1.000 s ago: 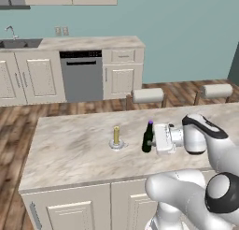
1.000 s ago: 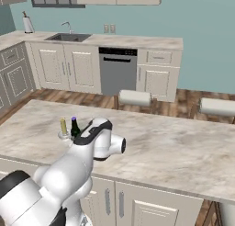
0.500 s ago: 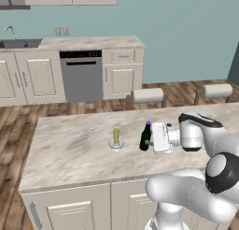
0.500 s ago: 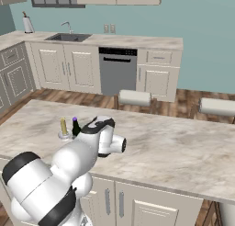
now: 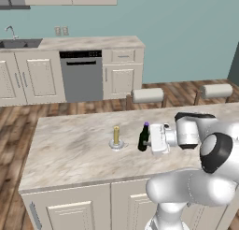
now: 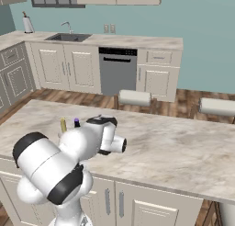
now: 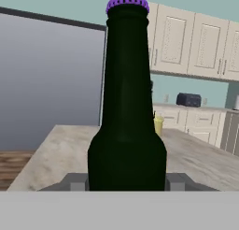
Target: Get the candle and the beer from the cabinet and move them to the dining counter.
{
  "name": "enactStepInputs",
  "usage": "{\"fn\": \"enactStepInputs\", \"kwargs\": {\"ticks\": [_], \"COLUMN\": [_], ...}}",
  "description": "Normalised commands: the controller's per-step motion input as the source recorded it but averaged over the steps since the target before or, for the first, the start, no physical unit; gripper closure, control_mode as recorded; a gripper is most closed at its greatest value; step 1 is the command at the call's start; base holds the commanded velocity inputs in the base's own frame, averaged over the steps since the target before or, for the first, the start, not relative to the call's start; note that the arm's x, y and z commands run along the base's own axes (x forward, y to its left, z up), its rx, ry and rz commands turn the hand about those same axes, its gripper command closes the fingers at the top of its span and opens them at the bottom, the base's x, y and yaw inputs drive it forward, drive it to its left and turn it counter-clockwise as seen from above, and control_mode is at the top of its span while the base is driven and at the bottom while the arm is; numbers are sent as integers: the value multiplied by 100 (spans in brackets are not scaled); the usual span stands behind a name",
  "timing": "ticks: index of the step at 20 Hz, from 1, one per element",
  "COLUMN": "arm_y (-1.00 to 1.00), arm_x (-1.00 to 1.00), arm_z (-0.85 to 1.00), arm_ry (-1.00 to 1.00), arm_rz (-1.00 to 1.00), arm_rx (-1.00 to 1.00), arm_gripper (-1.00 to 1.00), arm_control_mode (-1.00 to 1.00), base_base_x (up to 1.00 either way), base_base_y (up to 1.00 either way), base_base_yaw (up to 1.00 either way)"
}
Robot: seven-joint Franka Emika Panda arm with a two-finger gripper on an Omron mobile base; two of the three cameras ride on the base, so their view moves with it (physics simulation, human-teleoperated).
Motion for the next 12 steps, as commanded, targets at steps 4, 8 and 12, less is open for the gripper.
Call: {"fn": "enactStepInputs", "kwargs": {"ticks": [4,8,12], "arm_y": [3,4,1], "arm_x": [14,12,13], "arm_z": [-21,-22,-18], "arm_ry": [0,0,0], "arm_rz": [2,3,2], "arm_rx": [0,-1,0], "arm_gripper": [100,100,100], "arm_control_mode": [-100,-100,-100], "base_base_x": [0,0,0], "base_base_y": [0,0,0], "base_base_yaw": [0,0,0]}}
